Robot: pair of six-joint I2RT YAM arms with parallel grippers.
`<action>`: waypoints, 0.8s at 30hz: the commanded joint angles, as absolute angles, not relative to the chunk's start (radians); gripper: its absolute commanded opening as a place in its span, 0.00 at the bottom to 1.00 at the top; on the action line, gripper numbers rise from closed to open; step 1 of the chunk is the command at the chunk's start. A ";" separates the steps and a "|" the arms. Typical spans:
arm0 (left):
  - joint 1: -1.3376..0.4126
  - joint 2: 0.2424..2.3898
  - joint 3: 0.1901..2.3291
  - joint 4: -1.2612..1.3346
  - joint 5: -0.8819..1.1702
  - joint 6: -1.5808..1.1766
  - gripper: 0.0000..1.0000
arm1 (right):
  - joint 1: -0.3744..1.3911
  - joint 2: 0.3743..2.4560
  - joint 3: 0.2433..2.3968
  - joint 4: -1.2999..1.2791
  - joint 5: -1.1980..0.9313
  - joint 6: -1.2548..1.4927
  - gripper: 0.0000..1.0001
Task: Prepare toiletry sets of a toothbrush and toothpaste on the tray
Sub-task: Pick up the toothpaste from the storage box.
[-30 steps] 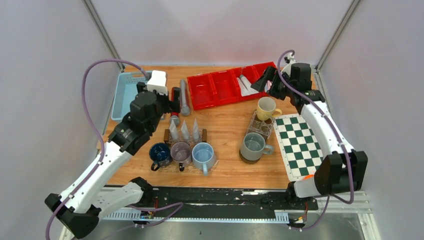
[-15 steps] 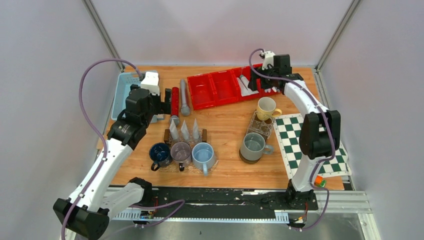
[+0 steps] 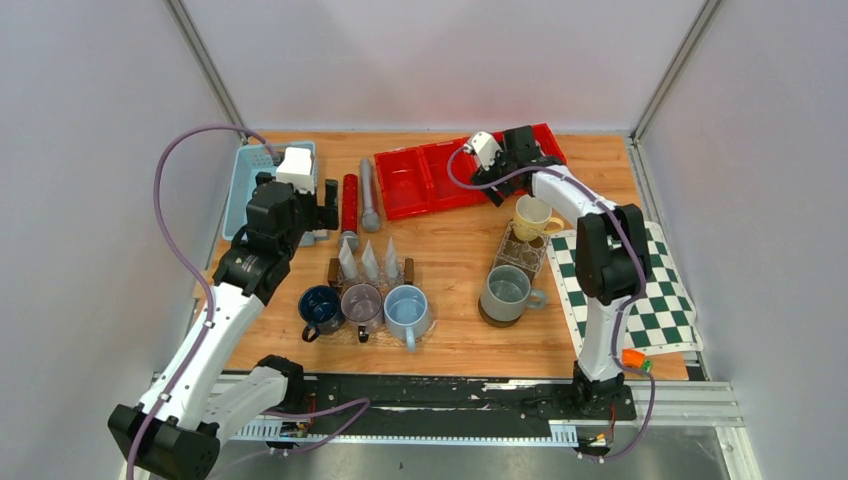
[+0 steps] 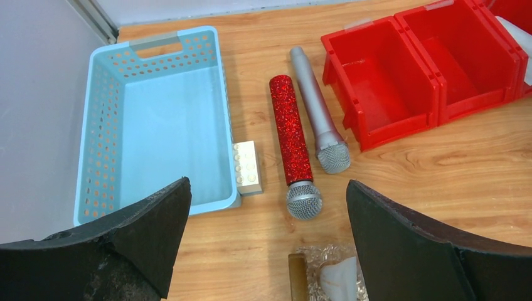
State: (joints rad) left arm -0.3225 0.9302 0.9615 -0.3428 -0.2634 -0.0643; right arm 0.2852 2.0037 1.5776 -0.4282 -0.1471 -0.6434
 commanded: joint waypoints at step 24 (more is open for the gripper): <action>-0.308 0.904 0.944 -0.275 -0.250 -0.031 0.99 | 0.352 2.121 1.641 -0.302 -0.030 -0.917 0.05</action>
